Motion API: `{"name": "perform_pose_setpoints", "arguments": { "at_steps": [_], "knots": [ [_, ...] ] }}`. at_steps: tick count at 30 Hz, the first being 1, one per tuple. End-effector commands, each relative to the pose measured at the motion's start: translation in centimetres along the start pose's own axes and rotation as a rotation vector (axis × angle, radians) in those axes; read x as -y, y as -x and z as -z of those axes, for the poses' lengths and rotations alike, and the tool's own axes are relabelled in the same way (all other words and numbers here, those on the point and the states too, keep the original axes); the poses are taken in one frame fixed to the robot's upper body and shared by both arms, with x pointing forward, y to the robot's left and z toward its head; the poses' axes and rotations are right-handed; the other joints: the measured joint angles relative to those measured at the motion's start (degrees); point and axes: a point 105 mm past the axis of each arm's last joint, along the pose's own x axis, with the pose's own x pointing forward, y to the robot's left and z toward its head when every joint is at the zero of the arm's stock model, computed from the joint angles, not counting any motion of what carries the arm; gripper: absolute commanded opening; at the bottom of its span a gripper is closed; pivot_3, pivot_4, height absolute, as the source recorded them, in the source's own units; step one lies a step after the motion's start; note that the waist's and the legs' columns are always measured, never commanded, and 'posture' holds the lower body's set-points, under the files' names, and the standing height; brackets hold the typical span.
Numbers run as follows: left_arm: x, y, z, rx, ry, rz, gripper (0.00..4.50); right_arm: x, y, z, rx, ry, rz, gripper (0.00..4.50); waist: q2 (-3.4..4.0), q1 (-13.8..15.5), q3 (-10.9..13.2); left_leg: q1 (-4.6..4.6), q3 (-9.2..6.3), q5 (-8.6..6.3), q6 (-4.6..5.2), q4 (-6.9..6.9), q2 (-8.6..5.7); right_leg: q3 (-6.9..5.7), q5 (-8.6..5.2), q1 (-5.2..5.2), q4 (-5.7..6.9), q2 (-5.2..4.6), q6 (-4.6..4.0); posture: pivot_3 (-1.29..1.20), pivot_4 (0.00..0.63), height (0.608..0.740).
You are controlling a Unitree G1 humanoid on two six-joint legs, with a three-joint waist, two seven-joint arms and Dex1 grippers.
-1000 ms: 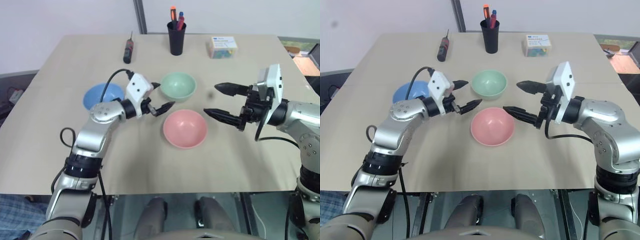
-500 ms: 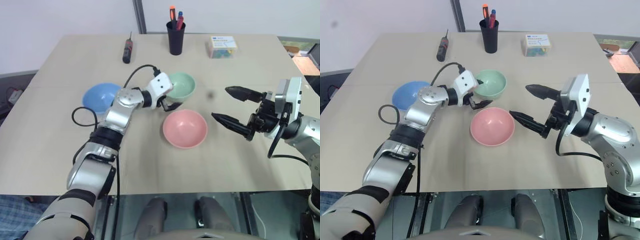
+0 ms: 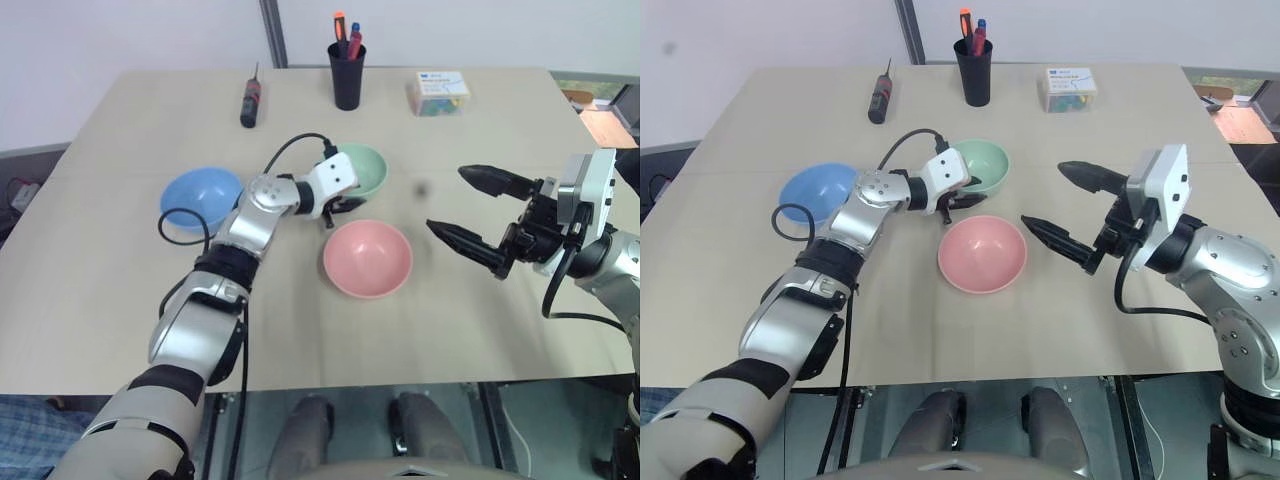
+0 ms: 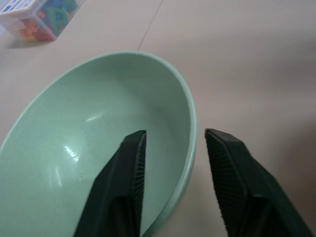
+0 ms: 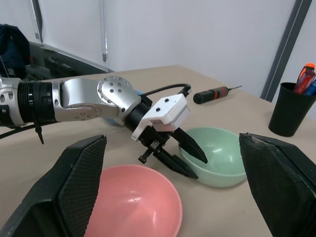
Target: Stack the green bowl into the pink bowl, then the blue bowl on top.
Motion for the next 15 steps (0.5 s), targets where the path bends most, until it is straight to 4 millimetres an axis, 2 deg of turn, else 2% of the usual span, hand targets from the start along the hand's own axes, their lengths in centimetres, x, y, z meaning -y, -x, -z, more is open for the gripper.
{"name": "perform_pose_setpoints", "arguments": {
  "at_steps": [1, 8, 15],
  "knots": [
    [-1.0, 0.4, -1.0, 0.03, -0.028, -0.029, 0.13, -0.7, -0.1, -1.1, 0.028, 0.048, -0.025, 4.5, 0.0, 0.0, 0.0, 0.0, 0.0, 0.0, 0.0, 0.0, 0.0, 0.0, 0.0, 0.0, 0.0, 0.0, 0.0, 0.0, 0.15, 0.739],
    [-1.8, 1.1, -1.0, 0.021, -0.031, -0.055, 0.05, -0.9, -0.1, -1.1, 0.023, 0.043, -0.037, 4.5, 0.0, 0.0, 0.0, -0.02, -0.02, 0.0, 0.0, 0.03, 0.0, -0.02, 0.0, 0.0, 0.01, 0.0, 0.0, 0.0, 0.15, 0.739],
    [-2.8, 2.2, -2.9, 0.054, -0.091, -0.045, 0.05, -0.8, 0.1, -1.0, 0.012, 0.042, -0.039, 4.5, 0.0, 0.0, 0.0, -0.02, -0.03, 0.0, 0.0, 0.03, 0.0, -0.02, 0.0, 0.0, 0.01, 0.01, 0.0, 0.0, 0.15, 0.739]
  ]
}}
